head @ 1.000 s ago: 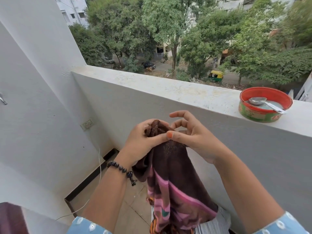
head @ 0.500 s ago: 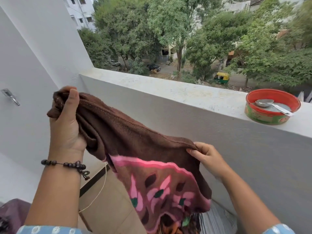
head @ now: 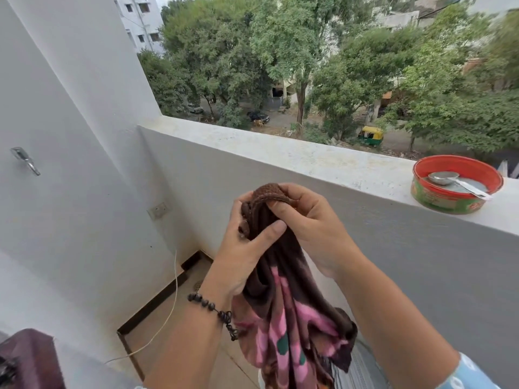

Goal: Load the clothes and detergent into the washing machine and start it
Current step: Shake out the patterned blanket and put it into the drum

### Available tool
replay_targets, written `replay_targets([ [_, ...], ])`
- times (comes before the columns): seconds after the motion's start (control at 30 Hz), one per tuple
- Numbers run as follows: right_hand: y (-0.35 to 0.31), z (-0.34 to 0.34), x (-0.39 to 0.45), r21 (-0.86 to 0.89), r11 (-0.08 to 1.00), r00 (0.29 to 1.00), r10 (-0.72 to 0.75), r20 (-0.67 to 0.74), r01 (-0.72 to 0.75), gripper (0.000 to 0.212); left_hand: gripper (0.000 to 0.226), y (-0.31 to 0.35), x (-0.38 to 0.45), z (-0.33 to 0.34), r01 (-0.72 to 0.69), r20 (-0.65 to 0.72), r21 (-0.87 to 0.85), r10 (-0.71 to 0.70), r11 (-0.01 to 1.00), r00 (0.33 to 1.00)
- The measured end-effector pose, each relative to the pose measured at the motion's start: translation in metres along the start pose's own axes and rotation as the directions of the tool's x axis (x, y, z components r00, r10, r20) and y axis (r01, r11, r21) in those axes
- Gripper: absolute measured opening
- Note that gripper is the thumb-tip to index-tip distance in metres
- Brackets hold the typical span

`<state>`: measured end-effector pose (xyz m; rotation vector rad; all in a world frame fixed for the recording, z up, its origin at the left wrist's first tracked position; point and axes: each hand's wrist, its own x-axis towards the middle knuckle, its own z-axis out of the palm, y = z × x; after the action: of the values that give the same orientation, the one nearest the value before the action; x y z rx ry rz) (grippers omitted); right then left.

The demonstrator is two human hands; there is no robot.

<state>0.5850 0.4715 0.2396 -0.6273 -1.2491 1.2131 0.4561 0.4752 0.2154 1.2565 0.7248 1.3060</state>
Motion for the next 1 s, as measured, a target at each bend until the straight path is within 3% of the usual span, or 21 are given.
replay_targets([
  [0.17,-0.003,-0.015,0.0,-0.102,0.994,0.999,0.04,0.02,-0.038,0.01,0.04,0.005,0.008,-0.013,-0.077,0.022,0.267,0.074,0.96,0.997],
  [0.3,-0.001,-0.024,-0.006,-0.118,0.982,0.989,0.147,0.017,-0.144,0.011,0.026,0.008,0.008,-0.017,-0.084,0.067,0.327,0.066,0.941,0.996],
  [0.4,0.005,-0.038,-0.011,-0.278,0.934,0.966,0.25,0.068,-0.223,0.023,0.011,0.018,0.012,-0.017,-0.087,-0.085,0.278,0.114,0.957,0.99],
  [0.47,0.013,-0.049,-0.017,-0.399,0.879,0.921,0.35,0.173,-0.259,0.019,0.009,0.03,0.018,-0.025,-0.107,-0.221,0.237,0.161,0.966,0.962],
  [0.57,0.03,-0.059,-0.028,-0.5,0.805,0.823,0.498,0.273,-0.321,0.011,0.02,0.05,0.026,-0.036,-0.152,-0.322,0.232,0.223,0.961,0.92],
  [0.67,0.053,-0.059,-0.035,-0.588,0.728,0.807,0.555,0.202,-0.353,0.02,0.034,0.062,0.027,-0.035,-0.189,-0.326,0.218,0.254,0.957,0.91],
  [0.77,0.081,-0.054,-0.038,-0.77,0.57,0.809,0.575,0.125,-0.286,0.033,0.033,0.067,0.028,-0.029,-0.214,-0.328,0.238,0.286,0.947,0.9],
  [0.87,0.103,-0.06,-0.048,-0.903,0.329,0.701,0.711,0.043,-0.278,0.044,0.023,0.075,0.032,-0.031,-0.252,-0.386,0.253,0.336,0.934,0.859],
  [0.9,0.109,-0.066,-0.052,-0.902,0.292,0.652,0.758,0.017,-0.317,0.044,0.021,0.077,0.034,-0.034,-0.269,-0.409,0.253,0.354,0.93,0.841],
  [0.97,0.118,-0.079,-0.058,-0.817,0.364,0.63,0.776,0.0,-0.448,0.037,0.02,0.08,0.034,-0.043,-0.292,-0.446,0.247,0.376,0.924,0.812],
  [1.0,0.118,-0.083,-0.057,-0.721,0.452,0.675,0.737,-0.03,-0.525,0.028,0.018,0.079,0.034,-0.048,-0.289,-0.454,0.247,0.374,0.925,0.809],
])
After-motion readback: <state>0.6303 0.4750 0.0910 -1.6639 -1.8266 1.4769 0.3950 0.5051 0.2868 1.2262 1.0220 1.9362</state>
